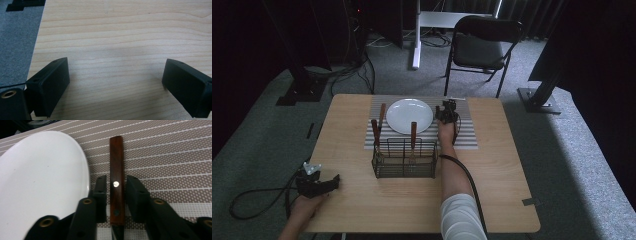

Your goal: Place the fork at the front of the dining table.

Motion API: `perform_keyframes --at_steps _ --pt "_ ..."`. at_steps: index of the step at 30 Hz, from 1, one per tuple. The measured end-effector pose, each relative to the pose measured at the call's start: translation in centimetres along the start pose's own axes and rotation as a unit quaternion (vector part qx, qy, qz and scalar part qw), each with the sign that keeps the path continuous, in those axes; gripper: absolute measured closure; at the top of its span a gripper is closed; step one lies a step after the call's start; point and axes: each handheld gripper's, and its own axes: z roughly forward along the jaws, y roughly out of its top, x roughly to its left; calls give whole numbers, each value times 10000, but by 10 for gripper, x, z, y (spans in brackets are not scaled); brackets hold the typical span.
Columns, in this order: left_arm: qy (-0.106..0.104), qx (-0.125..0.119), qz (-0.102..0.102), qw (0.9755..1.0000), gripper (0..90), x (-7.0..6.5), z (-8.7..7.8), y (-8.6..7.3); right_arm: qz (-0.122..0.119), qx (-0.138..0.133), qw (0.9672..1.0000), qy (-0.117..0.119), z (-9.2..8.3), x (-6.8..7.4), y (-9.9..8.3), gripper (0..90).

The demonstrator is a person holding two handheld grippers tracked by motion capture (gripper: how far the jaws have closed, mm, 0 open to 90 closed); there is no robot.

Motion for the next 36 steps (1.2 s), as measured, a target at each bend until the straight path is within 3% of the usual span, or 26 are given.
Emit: perform_keyframes --at_steps 8,13,18,24,26,29,32,36 --pt "1 1 4 10000 74 0 0 0 -504 -48 9984 -235 -9 7 -2 570" --pt "1 -1 -1 10000 74 0 0 0 -881 -66 9956 -308 -18 10 -8 472" --pt "1 -1 1 10000 74 0 0 0 -1021 -69 9941 -372 -24 13 -13 342" --pt "1 2 4 10000 75 0 0 0 -1086 -165 9937 -229 -34 14 -21 212" --pt "2 -1 0 10000 74 0 0 0 -1174 -106 9930 -86 -36 14 -24 140" --pt "1 -1 0 10000 75 0 0 0 -1322 -160 9911 -12 -43 14 -28 142" --pt "2 -2 -2 10000 74 0 0 0 -1312 -279 9909 87 -48 13 -30 143" --pt "2 -3 -3 10000 75 0 0 0 -1385 -361 9897 30 -54 11 -35 147"
